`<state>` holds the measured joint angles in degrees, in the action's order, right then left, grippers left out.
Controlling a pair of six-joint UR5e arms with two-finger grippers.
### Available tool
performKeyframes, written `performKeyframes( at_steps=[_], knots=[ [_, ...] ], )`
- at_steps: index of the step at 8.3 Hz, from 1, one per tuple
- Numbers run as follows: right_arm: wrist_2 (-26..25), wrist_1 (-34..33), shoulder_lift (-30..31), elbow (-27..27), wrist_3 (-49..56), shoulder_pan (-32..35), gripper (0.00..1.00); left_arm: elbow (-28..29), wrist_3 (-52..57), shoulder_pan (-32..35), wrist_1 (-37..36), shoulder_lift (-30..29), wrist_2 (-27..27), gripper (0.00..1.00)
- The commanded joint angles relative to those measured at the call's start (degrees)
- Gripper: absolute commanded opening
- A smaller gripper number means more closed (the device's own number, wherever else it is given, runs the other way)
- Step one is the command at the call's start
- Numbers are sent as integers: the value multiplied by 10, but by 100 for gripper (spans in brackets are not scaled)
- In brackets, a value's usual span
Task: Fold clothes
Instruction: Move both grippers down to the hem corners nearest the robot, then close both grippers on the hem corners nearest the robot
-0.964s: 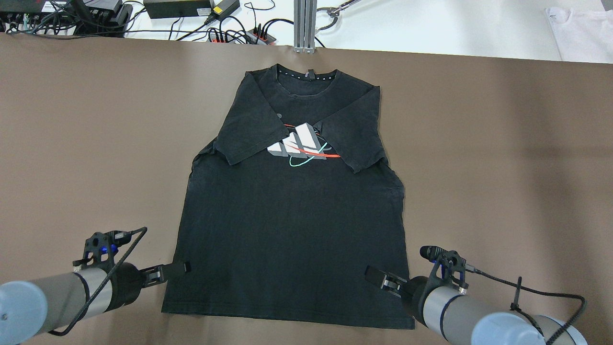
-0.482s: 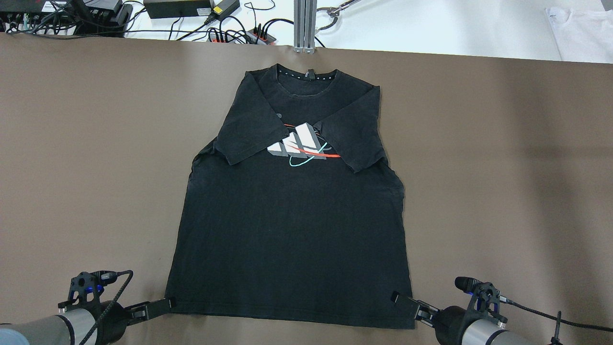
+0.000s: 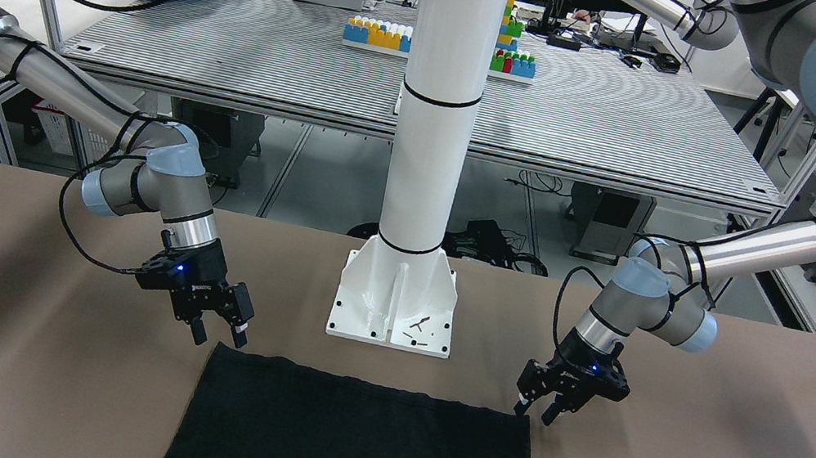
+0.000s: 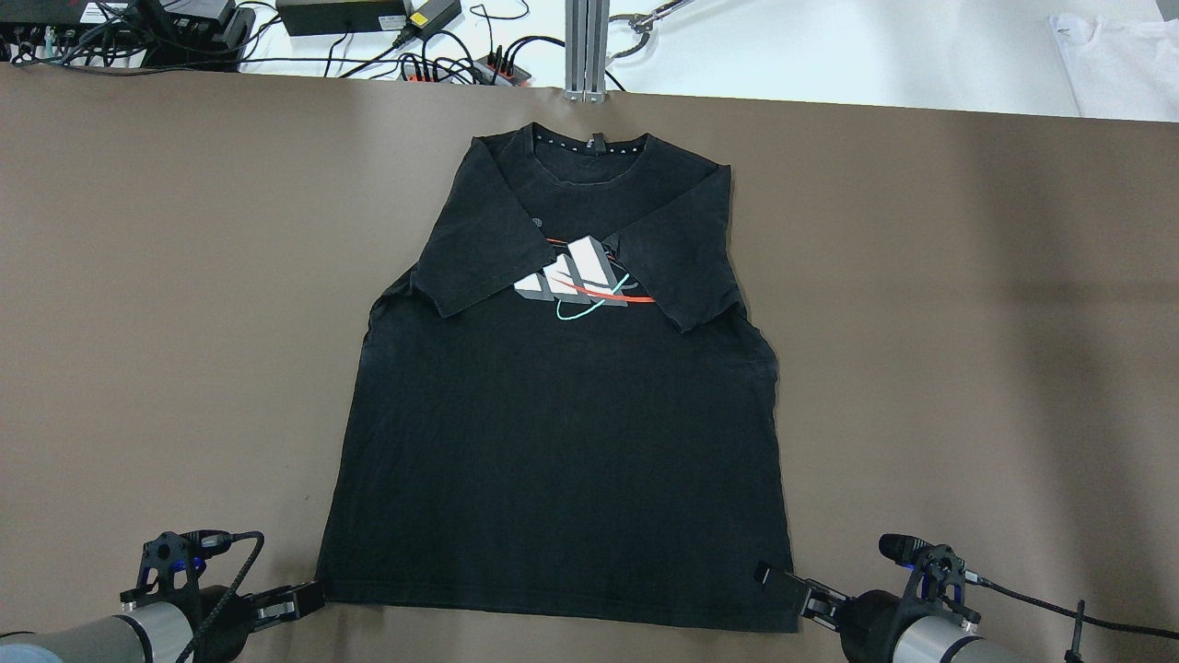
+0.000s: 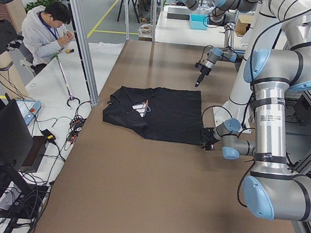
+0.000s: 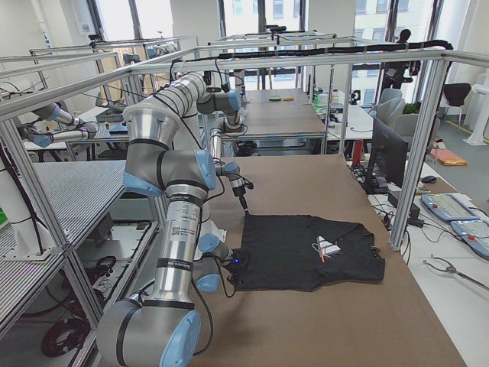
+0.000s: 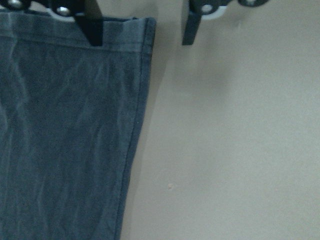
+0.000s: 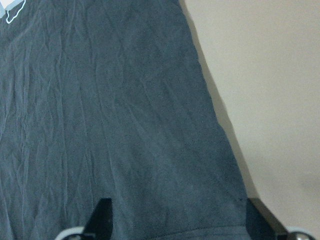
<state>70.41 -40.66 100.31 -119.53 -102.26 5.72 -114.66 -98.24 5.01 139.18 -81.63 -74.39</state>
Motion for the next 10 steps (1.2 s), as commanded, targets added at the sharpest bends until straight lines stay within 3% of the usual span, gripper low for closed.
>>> performKeyframes(
  at_steps=[1,6,7,9,10],
  knots=[
    [0,1,1,0,0,0,94,7,2,-9,-1,-3,1,43],
    [0,1,1,1,0,0,94,8,2,-10,-1,-5,2,43],
    [0,1,1,0,0,0,94,8,2,-10,-1,-7,2,39],
    [0,1,1,1,0,0,94,8,2,-10,-1,-10,2,8],
    [0,1,1,1,0,0,94,8,2,-9,-1,-10,2,3]
  ],
)
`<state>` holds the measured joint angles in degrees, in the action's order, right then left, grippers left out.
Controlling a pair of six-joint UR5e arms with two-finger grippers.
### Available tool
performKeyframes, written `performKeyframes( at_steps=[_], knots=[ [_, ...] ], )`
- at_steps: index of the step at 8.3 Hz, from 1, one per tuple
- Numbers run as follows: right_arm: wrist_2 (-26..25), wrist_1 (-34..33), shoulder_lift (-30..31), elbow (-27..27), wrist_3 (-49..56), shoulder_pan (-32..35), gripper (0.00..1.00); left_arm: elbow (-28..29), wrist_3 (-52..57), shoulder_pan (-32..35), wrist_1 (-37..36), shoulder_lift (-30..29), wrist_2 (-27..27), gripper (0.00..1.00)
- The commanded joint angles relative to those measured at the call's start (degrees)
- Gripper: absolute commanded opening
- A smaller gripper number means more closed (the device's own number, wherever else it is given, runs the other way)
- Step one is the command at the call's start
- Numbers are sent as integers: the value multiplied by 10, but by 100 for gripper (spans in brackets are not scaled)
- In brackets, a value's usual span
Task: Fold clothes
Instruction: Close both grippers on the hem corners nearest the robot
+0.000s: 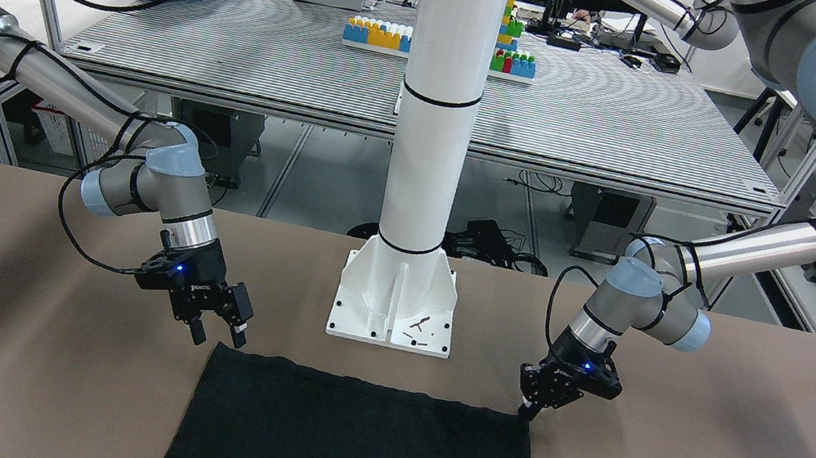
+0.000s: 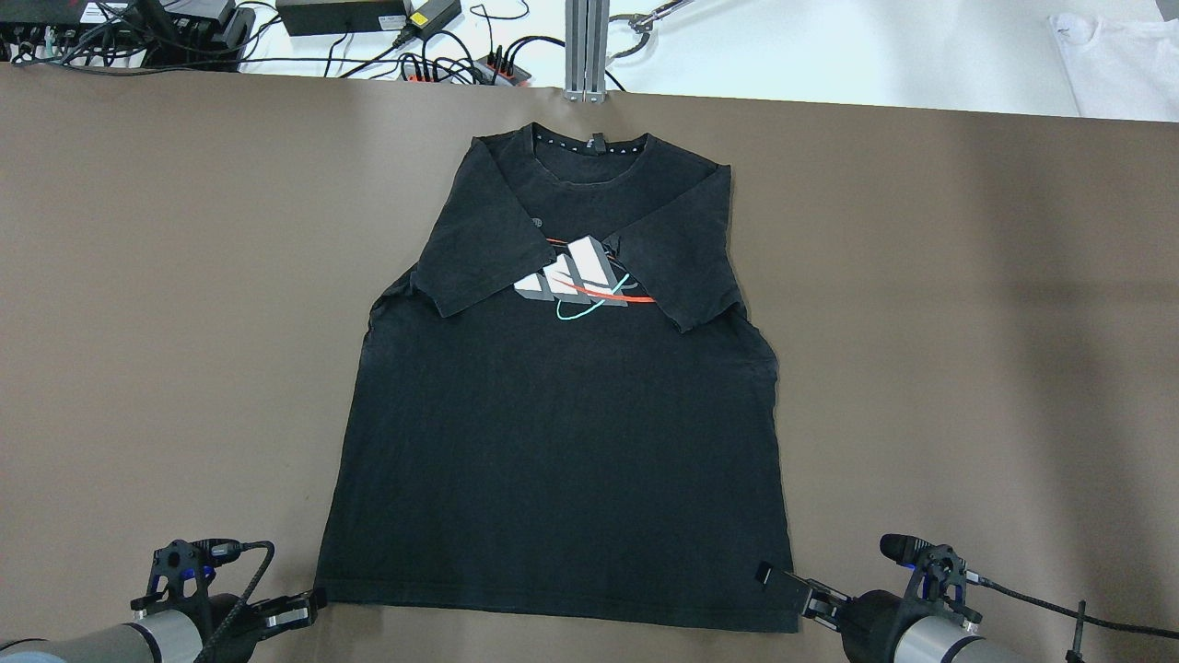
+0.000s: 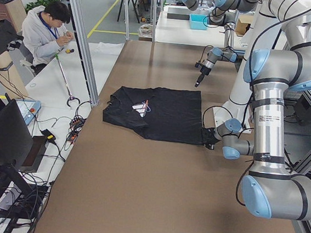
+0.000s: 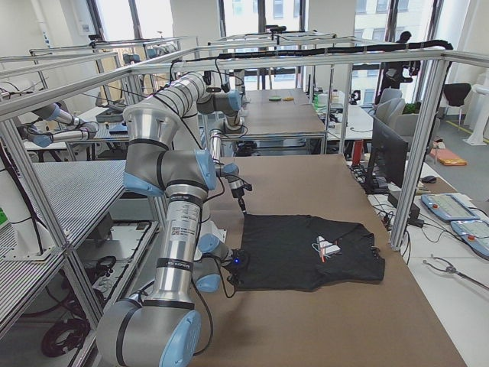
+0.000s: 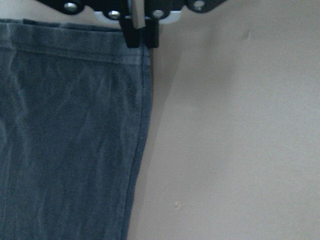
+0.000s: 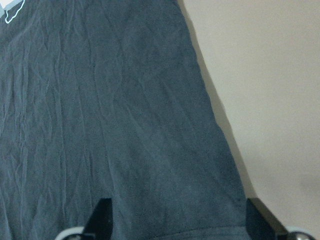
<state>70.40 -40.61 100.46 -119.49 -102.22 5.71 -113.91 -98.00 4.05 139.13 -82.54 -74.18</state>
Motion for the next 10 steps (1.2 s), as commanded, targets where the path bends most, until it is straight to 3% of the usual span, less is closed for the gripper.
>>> performKeyframes(
  at_steps=[1,8,10],
  knots=[
    [0,0,0,0,0,0,94,1,0,1,0,-1,0,3],
    [2,-17,25,11,-4,-20,89,4,1,0,0,-8,0,0],
    [-36,-45,22,16,-34,-60,77,4,1,0,0,-8,0,0]
  ],
)
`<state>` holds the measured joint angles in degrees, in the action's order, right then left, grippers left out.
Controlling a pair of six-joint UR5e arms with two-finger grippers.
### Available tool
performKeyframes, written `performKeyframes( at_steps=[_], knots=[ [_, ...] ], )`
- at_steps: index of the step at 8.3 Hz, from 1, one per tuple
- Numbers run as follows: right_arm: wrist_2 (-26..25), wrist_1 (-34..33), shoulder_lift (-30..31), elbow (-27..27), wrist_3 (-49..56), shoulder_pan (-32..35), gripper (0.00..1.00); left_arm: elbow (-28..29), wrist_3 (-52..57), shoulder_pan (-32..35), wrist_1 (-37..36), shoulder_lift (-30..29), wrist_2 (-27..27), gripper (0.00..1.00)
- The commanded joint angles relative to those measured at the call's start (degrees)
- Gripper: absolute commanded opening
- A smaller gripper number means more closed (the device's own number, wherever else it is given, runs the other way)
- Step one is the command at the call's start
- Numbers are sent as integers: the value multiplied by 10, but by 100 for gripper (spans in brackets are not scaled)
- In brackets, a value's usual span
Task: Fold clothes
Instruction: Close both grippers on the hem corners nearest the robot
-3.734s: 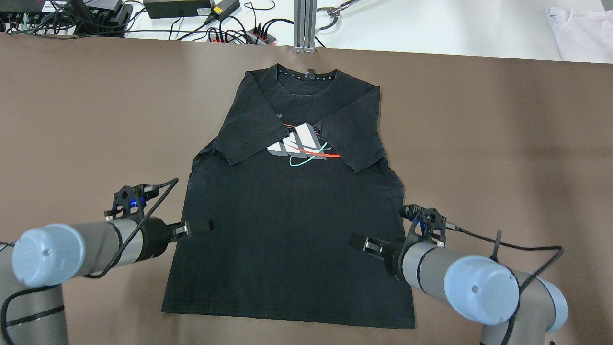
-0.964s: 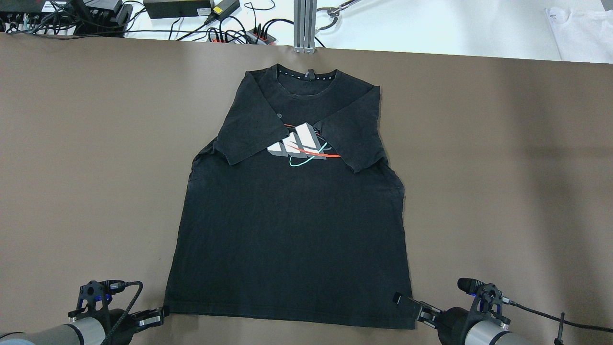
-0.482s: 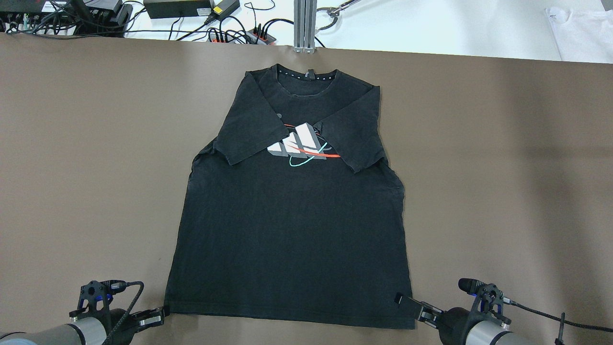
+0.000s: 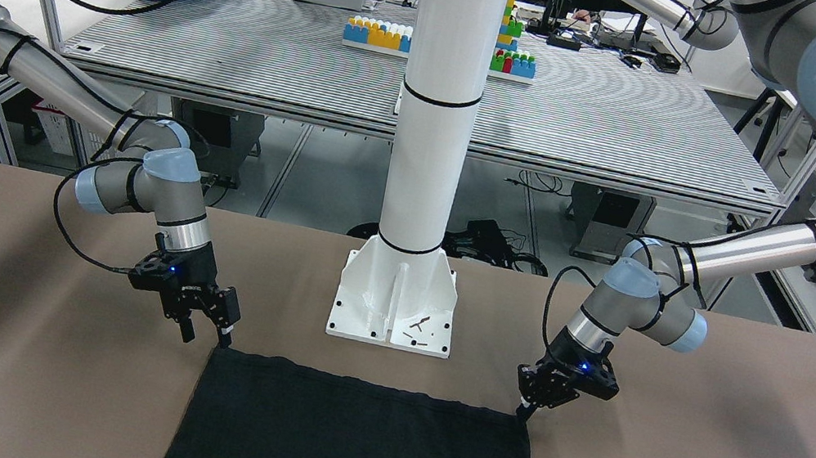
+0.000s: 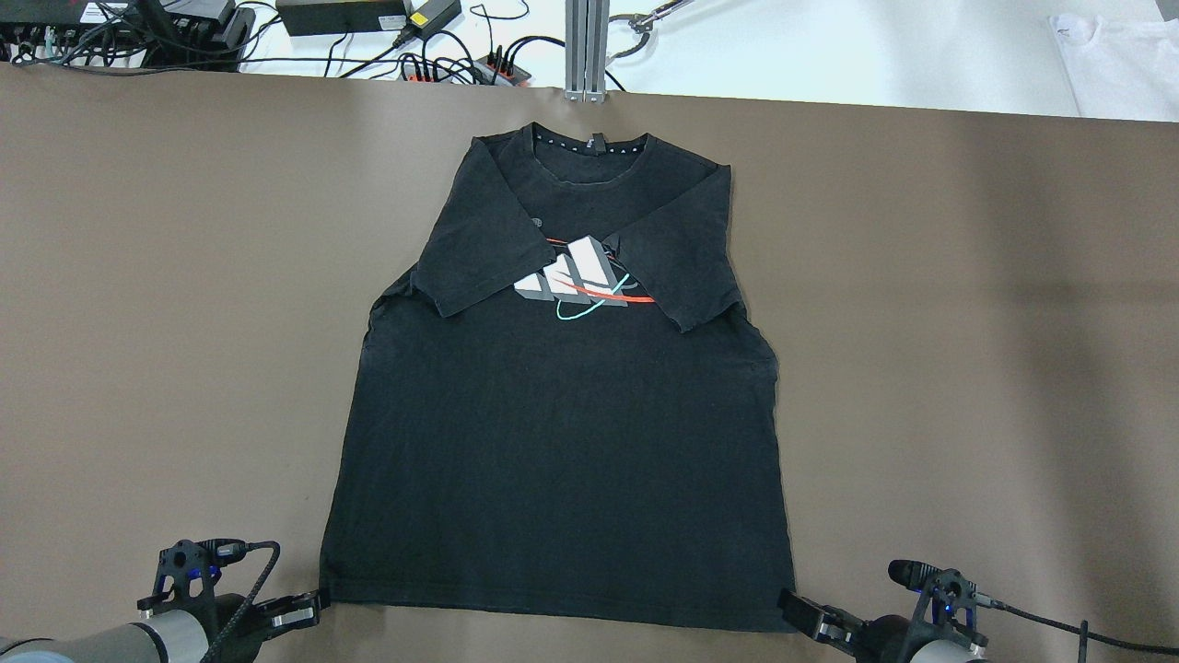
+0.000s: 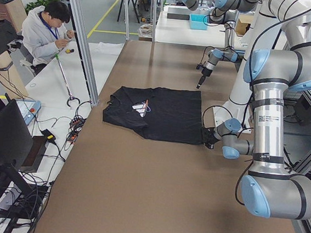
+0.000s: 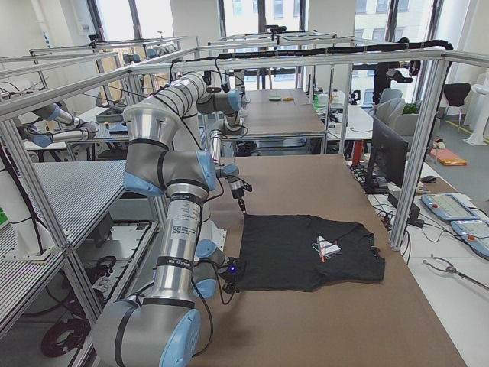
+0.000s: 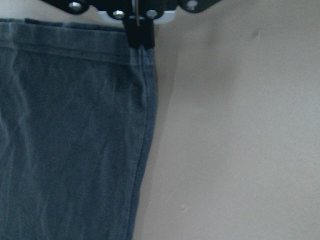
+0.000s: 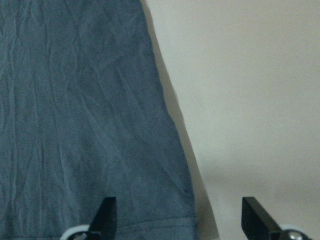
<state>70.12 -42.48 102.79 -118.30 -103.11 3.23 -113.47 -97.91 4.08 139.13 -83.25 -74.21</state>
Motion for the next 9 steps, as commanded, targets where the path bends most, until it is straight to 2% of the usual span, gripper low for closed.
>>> performKeyframes(
  at_steps=[1,4,9],
  knots=[
    [-45,-42,-7,4,-26,-44,65,0,0,0,0,-1,-1,0],
    [-49,-44,-10,12,-52,-51,38,0,0,0,0,-4,-1,0],
    [-61,-75,-38,13,-52,-56,33,1,1,0,0,-4,-1,0]
  ],
)
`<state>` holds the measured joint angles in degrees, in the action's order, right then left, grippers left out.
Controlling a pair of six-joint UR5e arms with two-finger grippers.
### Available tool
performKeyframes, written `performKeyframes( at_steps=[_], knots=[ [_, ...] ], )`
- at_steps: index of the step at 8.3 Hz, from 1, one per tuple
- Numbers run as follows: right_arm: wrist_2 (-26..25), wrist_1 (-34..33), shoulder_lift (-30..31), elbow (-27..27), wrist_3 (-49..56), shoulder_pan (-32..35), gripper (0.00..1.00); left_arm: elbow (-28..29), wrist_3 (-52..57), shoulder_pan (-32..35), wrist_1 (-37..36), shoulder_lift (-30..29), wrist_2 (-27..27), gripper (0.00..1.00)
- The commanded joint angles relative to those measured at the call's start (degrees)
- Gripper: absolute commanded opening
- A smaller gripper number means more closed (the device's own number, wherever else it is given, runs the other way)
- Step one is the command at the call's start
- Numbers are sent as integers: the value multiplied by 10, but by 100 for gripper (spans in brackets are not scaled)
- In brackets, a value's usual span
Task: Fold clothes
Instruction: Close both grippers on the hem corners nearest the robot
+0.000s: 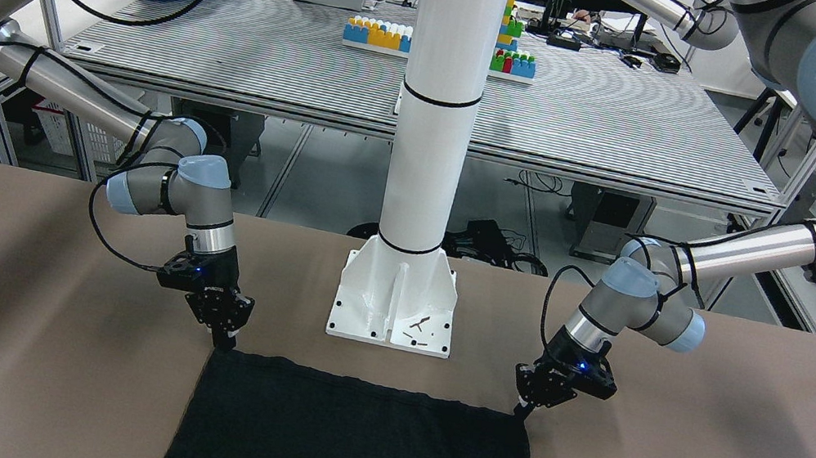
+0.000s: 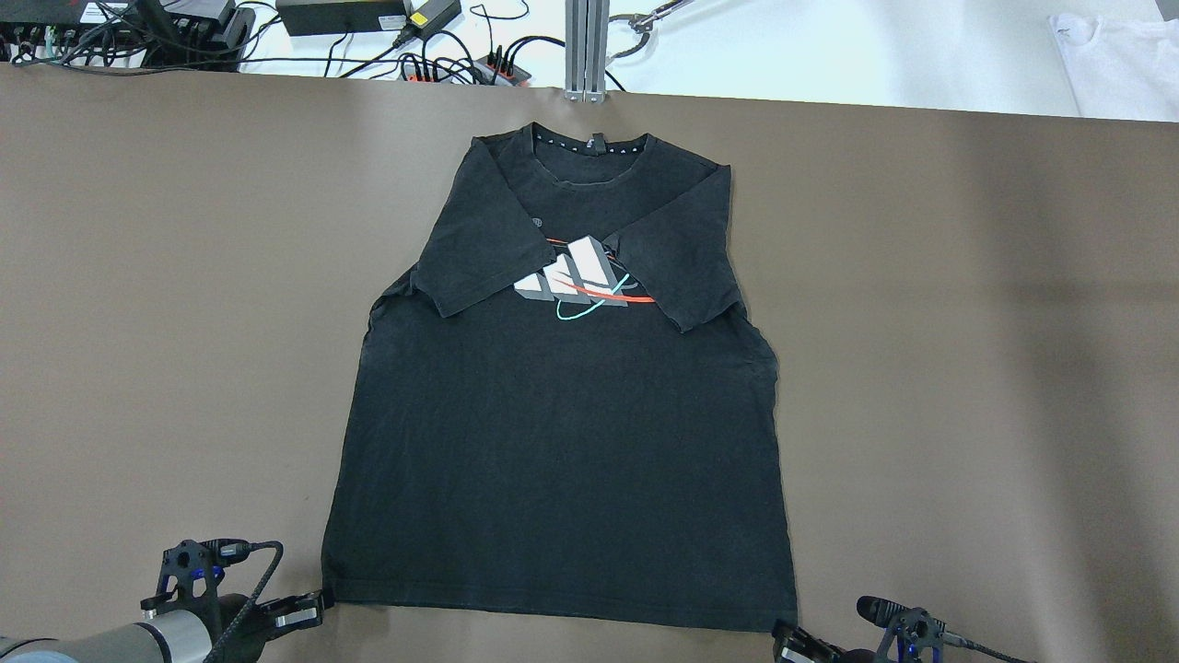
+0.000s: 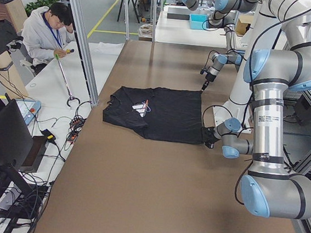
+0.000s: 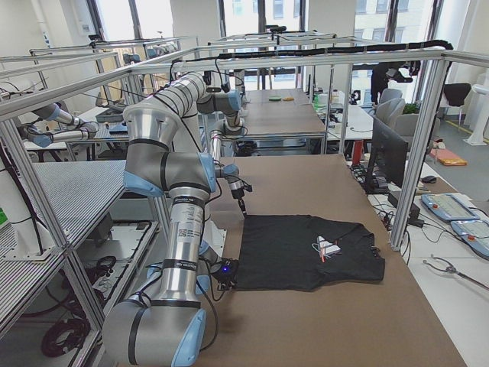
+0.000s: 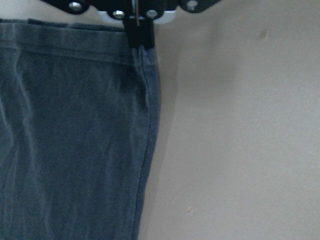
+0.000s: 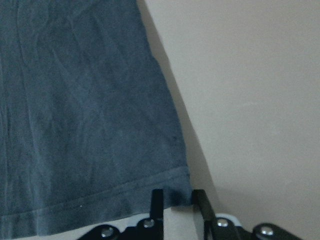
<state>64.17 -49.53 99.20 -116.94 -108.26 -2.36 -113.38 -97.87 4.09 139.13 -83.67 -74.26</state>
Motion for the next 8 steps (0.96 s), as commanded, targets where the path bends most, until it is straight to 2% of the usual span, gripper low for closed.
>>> performKeyframes(
  at_steps=[1,3,4,5,6,8],
  knots=[
    [-2,-5,1,0,1,1,33,0,0,0,0,0,0,0],
    [-2,-5,6,0,3,3,33,0,0,0,0,0,1,0],
    [-2,-5,6,0,4,3,29,0,0,0,0,0,1,0],
    [-2,-5,6,0,4,3,18,0,0,0,0,0,1,0],
    [-2,-5,5,-1,4,3,0,0,0,0,0,0,0,0],
    [-3,-4,5,-3,4,3,0,-1,1,0,0,0,0,0]
  ],
)
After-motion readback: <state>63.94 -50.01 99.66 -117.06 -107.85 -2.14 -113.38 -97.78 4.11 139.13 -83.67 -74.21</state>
